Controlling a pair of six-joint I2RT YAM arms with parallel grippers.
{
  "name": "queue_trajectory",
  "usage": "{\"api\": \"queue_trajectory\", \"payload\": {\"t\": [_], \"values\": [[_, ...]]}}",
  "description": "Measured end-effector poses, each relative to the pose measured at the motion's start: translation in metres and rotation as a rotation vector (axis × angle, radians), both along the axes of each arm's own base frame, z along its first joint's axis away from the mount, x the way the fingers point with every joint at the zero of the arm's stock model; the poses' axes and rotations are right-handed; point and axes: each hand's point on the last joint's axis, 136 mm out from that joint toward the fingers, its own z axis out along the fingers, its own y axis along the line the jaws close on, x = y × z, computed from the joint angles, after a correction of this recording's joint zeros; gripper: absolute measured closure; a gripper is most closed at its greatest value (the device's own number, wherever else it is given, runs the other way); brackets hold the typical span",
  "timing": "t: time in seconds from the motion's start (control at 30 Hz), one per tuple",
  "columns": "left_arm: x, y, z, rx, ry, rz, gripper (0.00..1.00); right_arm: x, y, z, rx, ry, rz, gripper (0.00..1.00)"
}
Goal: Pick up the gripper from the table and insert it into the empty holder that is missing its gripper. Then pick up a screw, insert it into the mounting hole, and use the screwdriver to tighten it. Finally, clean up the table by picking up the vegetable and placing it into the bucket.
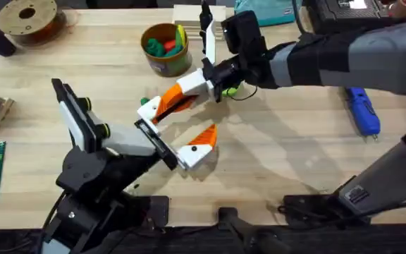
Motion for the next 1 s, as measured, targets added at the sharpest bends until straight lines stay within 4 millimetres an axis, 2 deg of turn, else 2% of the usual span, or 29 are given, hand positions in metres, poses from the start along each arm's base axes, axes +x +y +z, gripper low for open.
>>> {"api": "queue_trajectory", "payload": {"t": [0.17,0.47,0.7,0.77,0.9,1.0], "values": [[0.0,0.0,0.0,0.001,-0.002,-0.001,0.013,0.0,0.0,0.0,0.005,-0.007,0.003,0.973],[-0.006,-0.005,0.001,0.01,-0.018,-0.048,0.013,-0.007,-0.001,0.0,0.042,-0.015,0.048,0.642],[-0.031,-0.023,0.002,0.007,-0.027,-0.211,0.014,-0.022,0.007,0.002,0.06,-0.03,0.097,0.562],[-0.033,-0.024,0.002,0.006,-0.028,-0.227,0.013,-0.021,0.007,0.002,0.063,-0.033,0.097,0.486],[-0.035,-0.025,0.002,0.007,-0.03,-0.241,0.014,-0.017,0.004,0.003,0.069,-0.037,0.089,0.253],[-0.037,-0.026,0.002,0.006,-0.029,-0.249,0.014,-0.013,0.001,0.002,0.068,-0.041,0.074,0.224]]}}
